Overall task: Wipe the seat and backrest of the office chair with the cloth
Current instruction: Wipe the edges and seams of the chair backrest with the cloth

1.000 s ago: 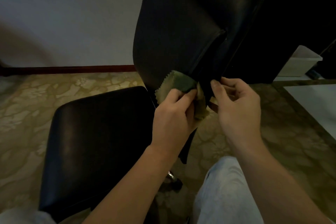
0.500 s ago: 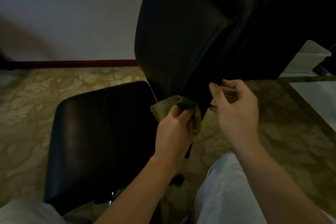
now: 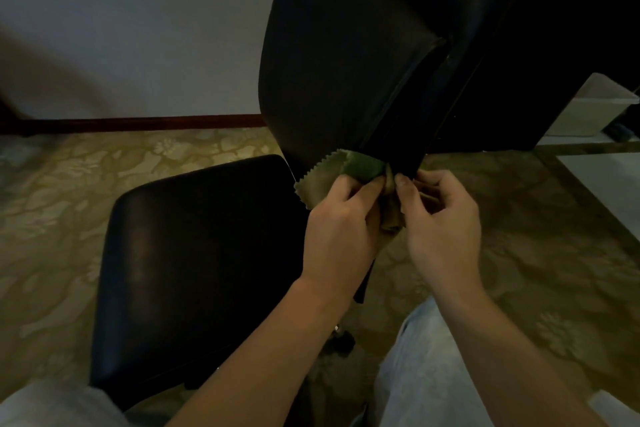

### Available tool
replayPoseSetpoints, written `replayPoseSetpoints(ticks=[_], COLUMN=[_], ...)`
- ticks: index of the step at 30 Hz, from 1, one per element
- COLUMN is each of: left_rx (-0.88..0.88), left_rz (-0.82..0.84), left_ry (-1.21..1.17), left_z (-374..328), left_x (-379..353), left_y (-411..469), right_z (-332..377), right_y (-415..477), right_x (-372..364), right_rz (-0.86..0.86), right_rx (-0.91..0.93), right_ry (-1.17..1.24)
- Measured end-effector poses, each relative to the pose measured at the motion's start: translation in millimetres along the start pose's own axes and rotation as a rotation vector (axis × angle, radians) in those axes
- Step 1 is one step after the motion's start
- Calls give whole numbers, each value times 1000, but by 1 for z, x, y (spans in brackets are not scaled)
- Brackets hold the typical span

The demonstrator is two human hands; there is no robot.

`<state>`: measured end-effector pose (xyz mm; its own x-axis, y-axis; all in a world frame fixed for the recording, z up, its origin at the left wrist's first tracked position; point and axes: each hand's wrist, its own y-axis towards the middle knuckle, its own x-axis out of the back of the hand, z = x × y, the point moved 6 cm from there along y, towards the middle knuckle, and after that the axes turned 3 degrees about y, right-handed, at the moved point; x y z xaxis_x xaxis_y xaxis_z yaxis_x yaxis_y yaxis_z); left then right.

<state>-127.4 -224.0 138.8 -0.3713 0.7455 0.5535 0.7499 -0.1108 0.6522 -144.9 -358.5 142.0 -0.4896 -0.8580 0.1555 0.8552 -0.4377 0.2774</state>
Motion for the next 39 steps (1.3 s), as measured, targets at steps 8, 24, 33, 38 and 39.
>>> replayPoseSetpoints(ticks=[8, 24, 33, 38, 39], left_rx=[155, 74, 134, 211, 228], left_rz=[85, 83, 121, 186, 178], left_ry=[-24, 7, 19, 29, 31], left_z=[16, 17, 31, 59, 64], left_x=[-27, -15, -34, -28, -24], left_y=[-34, -27, -49, -73, -77], right_z=[-6, -15, -20, -27, -27], right_y=[2, -4, -9, -8, -8], right_x=[0, -2, -7, -7, -7], right_rz=[6, 51, 64, 117, 124], right_rx=[-15, 37, 113, 150, 164], right_ry=[45, -42, -88, -120, -124])
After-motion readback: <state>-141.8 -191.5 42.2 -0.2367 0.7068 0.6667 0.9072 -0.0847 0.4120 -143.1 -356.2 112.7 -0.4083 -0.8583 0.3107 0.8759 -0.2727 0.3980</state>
